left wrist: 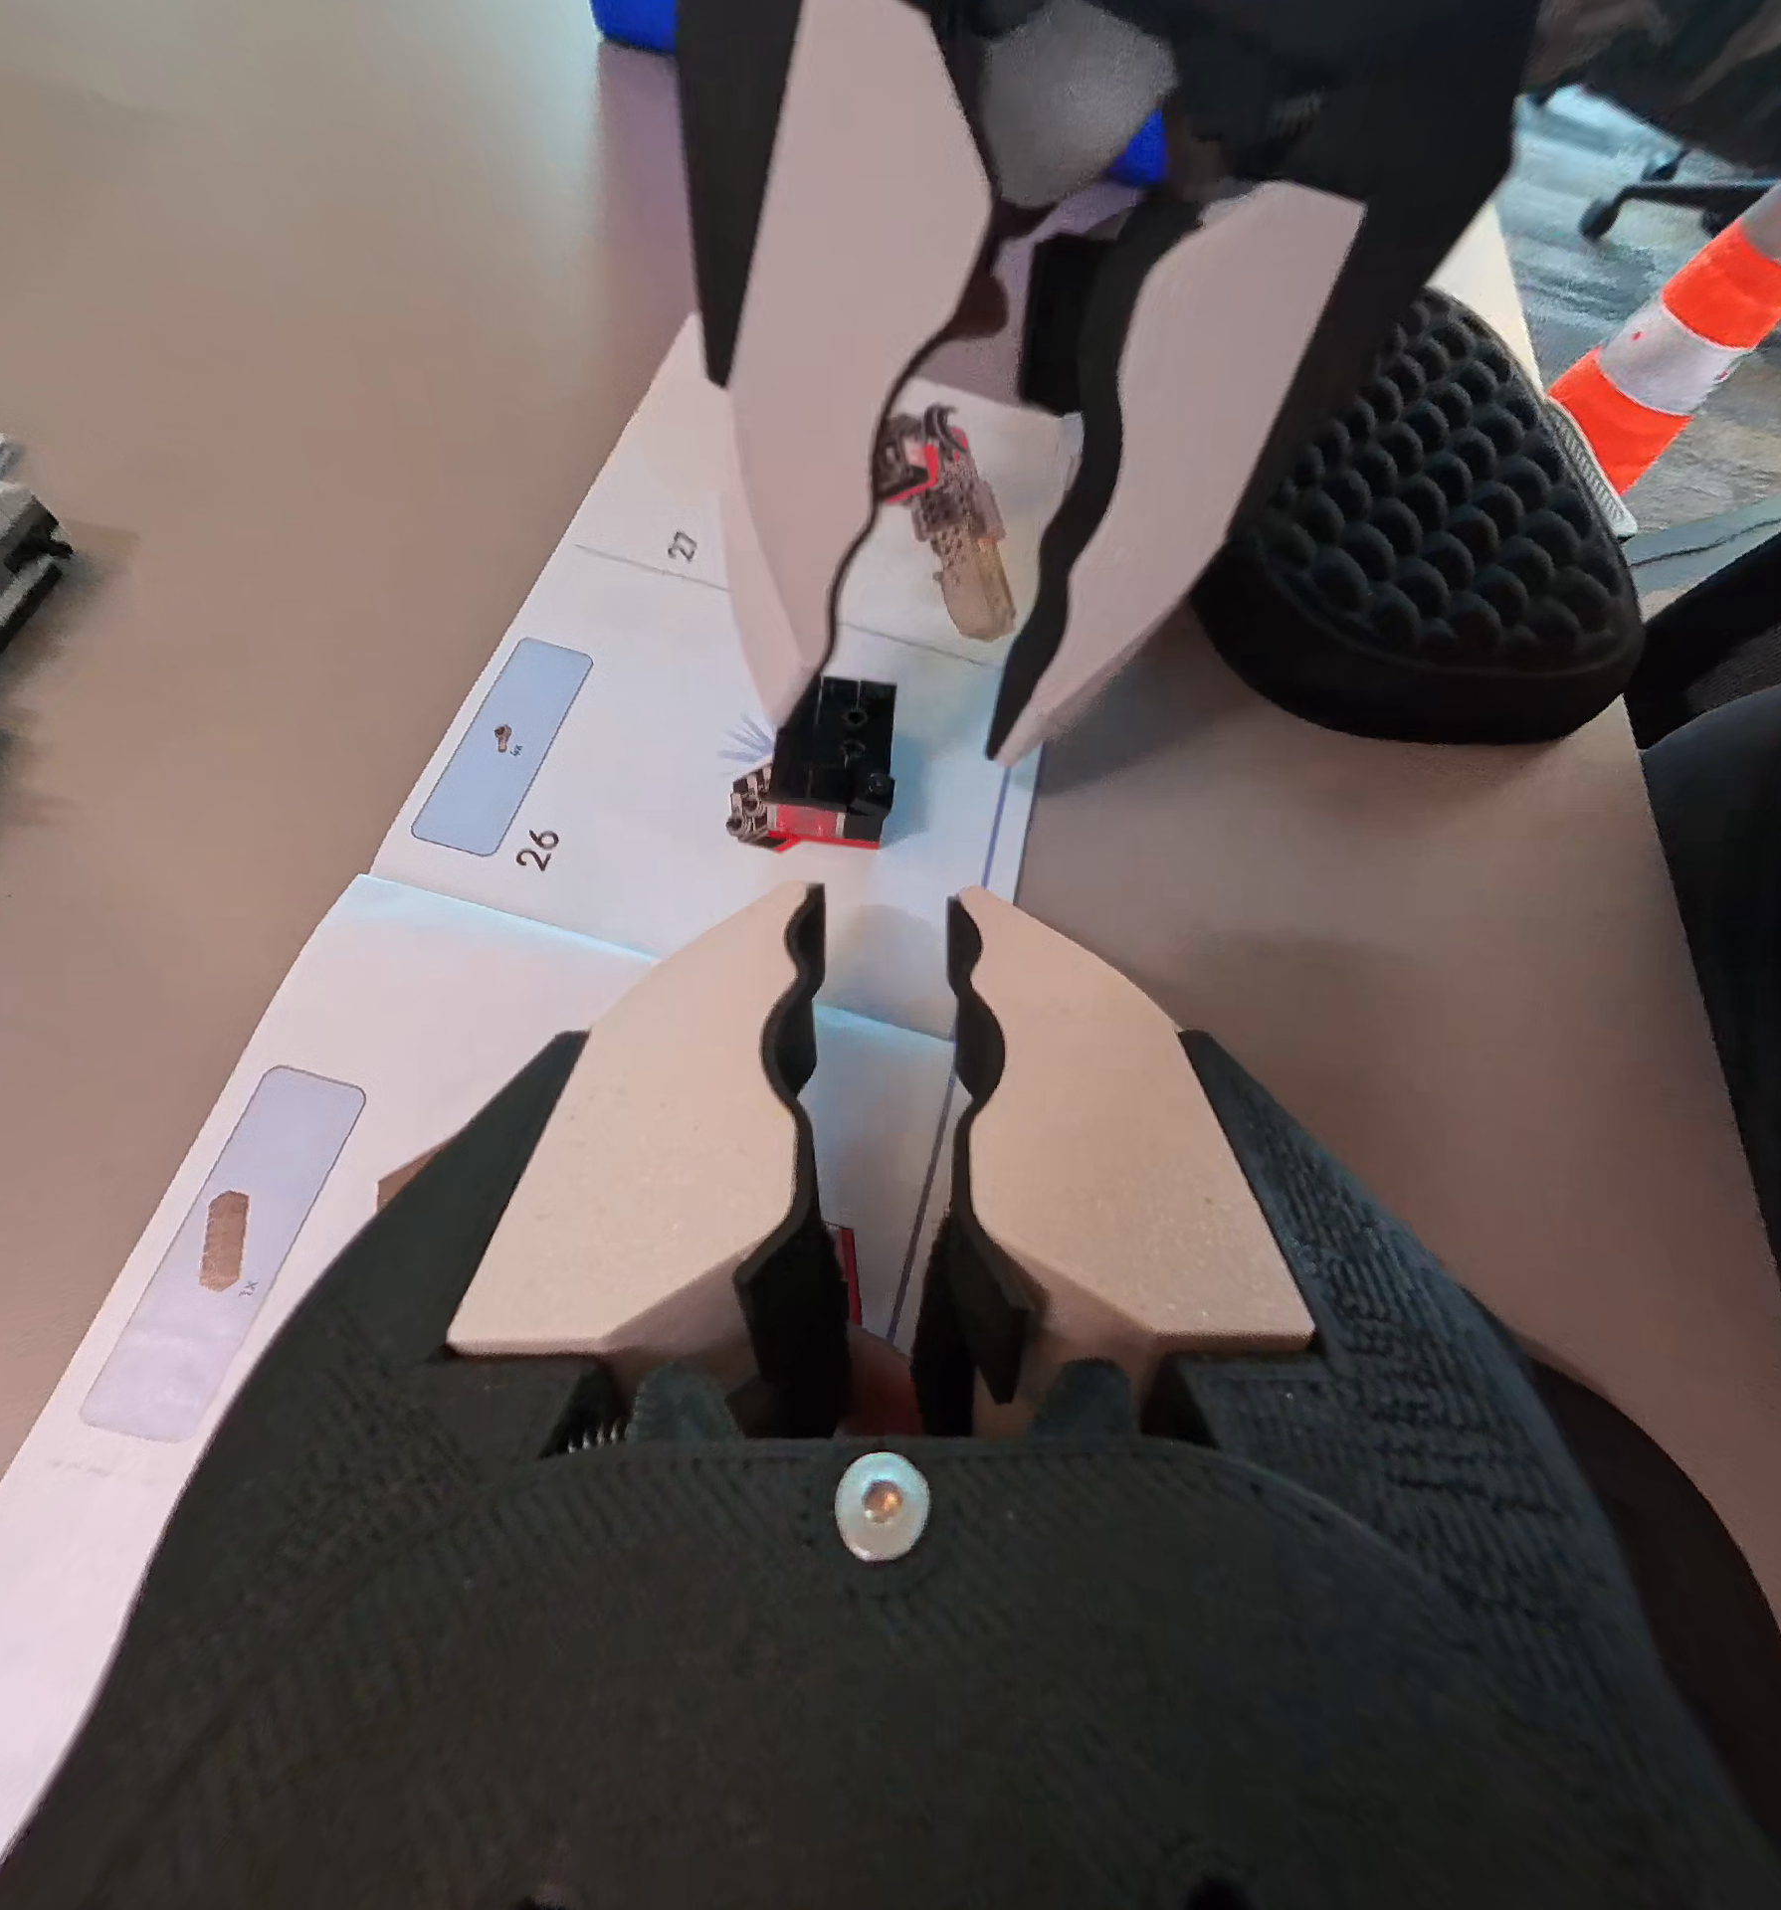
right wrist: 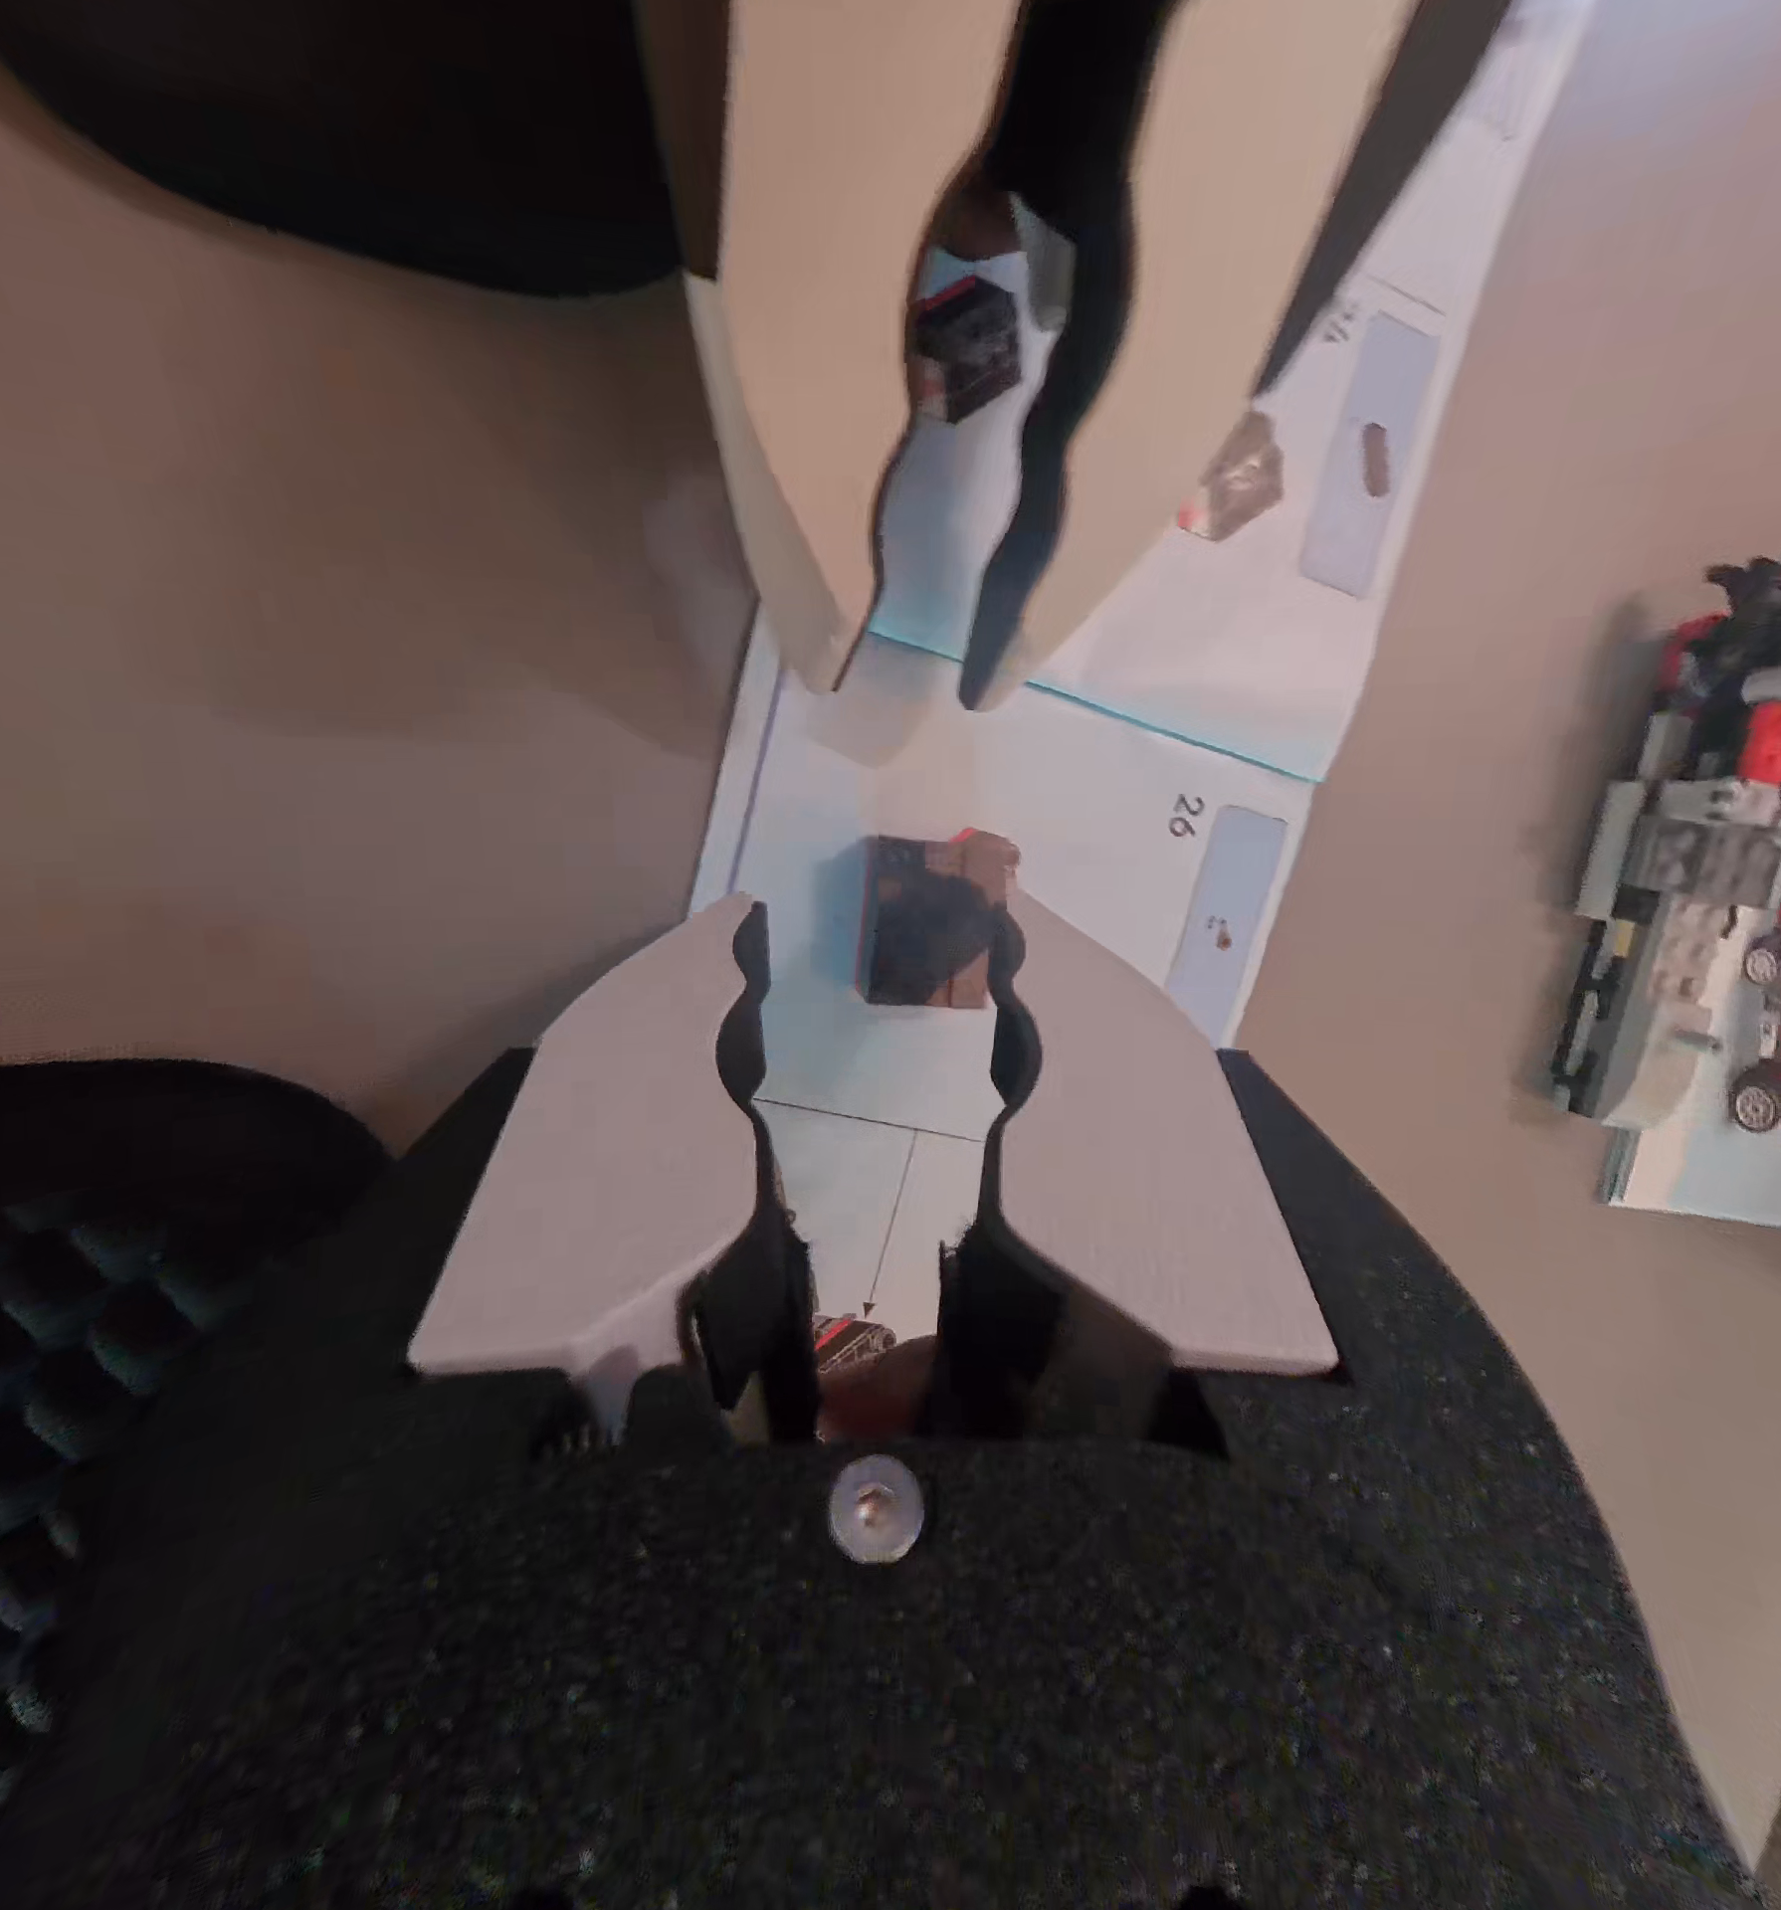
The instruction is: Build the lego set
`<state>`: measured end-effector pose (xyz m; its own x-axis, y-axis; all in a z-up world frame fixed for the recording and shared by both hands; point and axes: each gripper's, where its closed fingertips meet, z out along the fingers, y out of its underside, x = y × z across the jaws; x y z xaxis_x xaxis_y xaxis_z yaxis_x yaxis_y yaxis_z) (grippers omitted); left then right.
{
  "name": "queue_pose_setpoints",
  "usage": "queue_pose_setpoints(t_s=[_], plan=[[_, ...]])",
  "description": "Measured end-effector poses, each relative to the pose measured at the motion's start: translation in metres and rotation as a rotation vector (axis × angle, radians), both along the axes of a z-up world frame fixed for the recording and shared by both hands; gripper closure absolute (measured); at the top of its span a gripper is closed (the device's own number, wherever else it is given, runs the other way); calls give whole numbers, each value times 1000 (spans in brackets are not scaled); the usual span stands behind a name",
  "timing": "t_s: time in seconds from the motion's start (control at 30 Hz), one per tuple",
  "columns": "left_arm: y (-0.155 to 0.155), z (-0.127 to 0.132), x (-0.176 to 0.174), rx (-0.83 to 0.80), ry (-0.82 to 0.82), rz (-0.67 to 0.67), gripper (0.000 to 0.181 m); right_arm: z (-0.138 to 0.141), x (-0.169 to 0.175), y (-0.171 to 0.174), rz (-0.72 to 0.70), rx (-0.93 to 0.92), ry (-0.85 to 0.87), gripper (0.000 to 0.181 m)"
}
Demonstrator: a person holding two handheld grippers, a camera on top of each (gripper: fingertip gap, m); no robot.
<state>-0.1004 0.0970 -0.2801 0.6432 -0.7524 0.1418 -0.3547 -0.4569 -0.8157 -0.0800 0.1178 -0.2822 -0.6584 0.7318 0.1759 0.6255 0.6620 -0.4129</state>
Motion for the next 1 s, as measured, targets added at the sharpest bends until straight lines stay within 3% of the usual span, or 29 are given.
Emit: queue_pose_setpoints(t_s=[0.17,0.27,0.43,0.7,1.0], plan=[[0,9,8,68,-17,-28,177,-7,1,11,-86,-127,27,136],[0,11,10,88,-13,-26,180,-9,-2,9,-100,-183,81,139],[7,11,0,100,39,107,180,-16,-1,12,-151,-239,124,155],[9,12,10,-90,35,268,181,-16,-6,12,-410,-303,198,155],[19,5,6,-168,112,351,181,-16,-8,9,-463,-403,236,155]])
